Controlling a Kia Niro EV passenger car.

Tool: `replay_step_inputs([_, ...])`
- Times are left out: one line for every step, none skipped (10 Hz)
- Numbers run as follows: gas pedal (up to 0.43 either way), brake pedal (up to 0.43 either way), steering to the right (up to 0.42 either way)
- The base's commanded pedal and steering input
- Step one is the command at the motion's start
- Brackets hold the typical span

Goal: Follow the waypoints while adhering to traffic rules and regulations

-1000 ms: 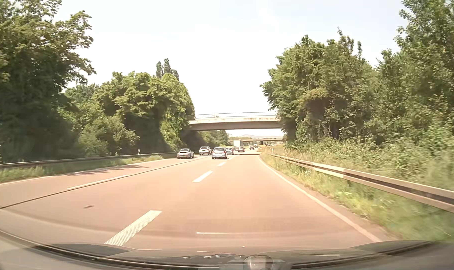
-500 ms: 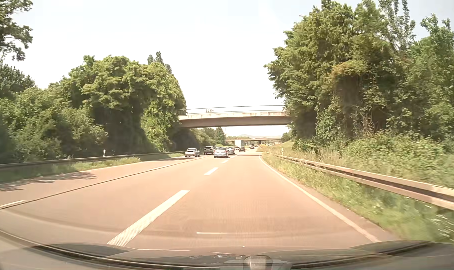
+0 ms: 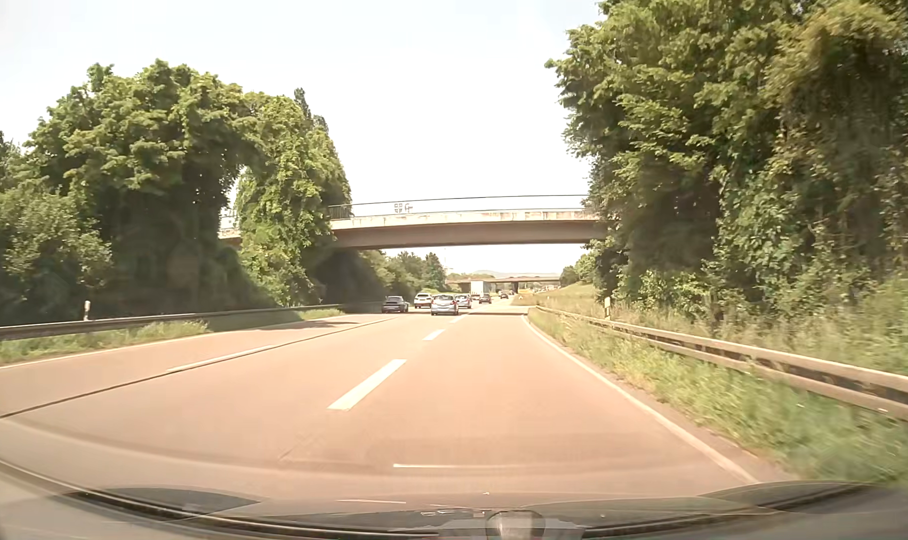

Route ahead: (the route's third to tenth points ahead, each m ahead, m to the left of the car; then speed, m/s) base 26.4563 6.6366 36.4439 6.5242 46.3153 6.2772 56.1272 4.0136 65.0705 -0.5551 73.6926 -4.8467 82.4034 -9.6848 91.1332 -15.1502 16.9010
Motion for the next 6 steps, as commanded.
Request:
replay_step_inputs([0.0,0.0,0.005])
replay_step_inputs([0.0,0.0,0.005])
replay_step_inputs([0.0,0.0,0.005])
replay_step_inputs([0.0,0.0,0.006])
replay_step_inputs([0.0,0.0,0.006])
replay_step_inputs([0.0,0.0,0.007])
